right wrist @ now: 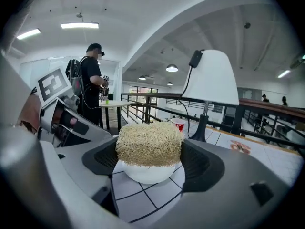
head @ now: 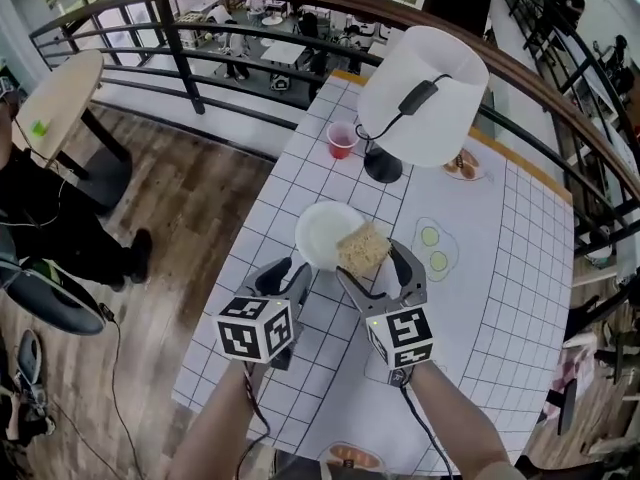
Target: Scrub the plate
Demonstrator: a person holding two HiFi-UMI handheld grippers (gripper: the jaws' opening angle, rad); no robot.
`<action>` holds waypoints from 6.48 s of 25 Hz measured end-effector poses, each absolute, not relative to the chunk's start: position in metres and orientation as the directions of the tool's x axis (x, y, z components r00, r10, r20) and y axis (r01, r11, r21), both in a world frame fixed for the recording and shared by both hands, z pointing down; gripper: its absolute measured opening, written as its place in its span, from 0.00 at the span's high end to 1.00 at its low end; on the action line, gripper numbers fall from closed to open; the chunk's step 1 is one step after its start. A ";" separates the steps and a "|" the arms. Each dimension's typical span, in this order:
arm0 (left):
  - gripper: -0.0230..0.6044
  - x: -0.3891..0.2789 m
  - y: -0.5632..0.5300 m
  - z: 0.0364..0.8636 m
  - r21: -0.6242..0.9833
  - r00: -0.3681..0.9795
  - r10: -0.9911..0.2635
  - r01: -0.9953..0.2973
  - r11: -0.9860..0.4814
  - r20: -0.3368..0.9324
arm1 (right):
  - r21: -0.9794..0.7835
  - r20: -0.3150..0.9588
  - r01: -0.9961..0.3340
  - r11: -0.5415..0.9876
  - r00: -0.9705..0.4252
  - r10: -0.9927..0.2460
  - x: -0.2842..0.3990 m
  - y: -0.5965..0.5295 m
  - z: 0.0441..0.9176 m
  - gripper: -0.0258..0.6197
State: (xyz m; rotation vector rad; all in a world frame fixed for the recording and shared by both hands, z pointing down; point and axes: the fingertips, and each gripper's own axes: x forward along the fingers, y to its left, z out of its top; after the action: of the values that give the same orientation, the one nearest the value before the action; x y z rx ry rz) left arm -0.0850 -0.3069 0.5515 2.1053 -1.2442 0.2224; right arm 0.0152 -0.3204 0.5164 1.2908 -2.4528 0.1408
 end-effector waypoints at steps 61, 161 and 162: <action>0.92 -0.076 -0.359 0.630 0.822 0.696 -0.533 -0.569 -0.002 0.481 | 0.008 0.557 -0.782 0.623 -0.514 -0.652 0.011 -0.334 0.619 0.34; 0.93 -0.079 -0.357 0.624 0.809 0.679 -0.566 -0.587 -0.037 0.467 | 0.099 0.499 -0.576 0.811 -0.676 -0.541 0.007 -0.351 0.562 0.39; 0.93 -0.079 -0.357 0.624 0.806 0.677 -0.567 -0.590 -0.038 0.469 | 0.098 0.490 -0.559 0.823 -0.693 -0.529 -0.002 -0.344 0.556 0.39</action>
State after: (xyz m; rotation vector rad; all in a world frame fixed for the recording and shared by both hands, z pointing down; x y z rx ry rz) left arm -0.0791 -0.3568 0.6238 1.6937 -0.9447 0.0237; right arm -0.0023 -0.3443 0.5559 0.8021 -2.4945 0.0790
